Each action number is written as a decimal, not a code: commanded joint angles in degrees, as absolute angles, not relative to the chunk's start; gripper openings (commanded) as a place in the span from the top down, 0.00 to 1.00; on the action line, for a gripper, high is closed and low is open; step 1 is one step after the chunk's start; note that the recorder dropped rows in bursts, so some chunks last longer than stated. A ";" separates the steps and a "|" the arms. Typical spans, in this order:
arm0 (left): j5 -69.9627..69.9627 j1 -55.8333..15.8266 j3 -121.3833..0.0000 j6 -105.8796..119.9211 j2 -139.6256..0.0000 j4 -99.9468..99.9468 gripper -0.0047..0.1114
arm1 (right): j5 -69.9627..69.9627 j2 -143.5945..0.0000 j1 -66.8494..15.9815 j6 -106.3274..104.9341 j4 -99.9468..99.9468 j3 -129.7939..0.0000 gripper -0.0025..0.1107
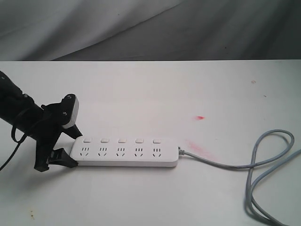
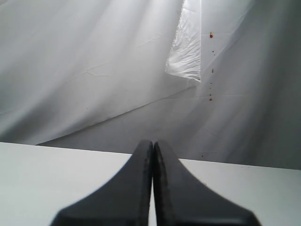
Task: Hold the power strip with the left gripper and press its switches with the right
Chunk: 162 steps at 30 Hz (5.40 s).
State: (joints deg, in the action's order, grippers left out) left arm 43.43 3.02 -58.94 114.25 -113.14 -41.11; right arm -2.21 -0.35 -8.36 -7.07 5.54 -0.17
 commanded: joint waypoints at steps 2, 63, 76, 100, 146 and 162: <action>43.76 2.70 -59.35 113.97 -113.40 -41.00 0.62 | -2.29 0.00 -8.01 -7.04 5.59 0.00 0.98; 43.76 2.70 -59.35 114.07 -113.40 -41.00 0.62 | 33.11 -57.19 -20.21 -7.04 0.00 -52.63 0.98; 43.76 2.70 -59.35 114.07 -113.40 -41.00 0.62 | 53.81 -97.92 -33.85 -28.75 18.64 -82.37 0.98; 43.76 2.70 -59.35 114.07 -113.40 -41.00 0.62 | 47.11 -120.37 -37.47 -47.28 24.78 -98.71 0.96; 43.66 2.70 -59.35 114.07 -113.40 -41.00 0.62 | 31.47 -131.79 -40.60 -64.32 45.01 -98.71 0.65; 43.66 2.70 -59.35 114.07 -113.40 -41.00 0.62 | 29.74 -134.13 -41.33 -66.61 46.14 -98.71 0.65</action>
State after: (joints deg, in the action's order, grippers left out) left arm 43.55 3.02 -58.94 114.15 -113.14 -41.11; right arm 30.28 -133.82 -40.81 -65.78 45.51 -98.40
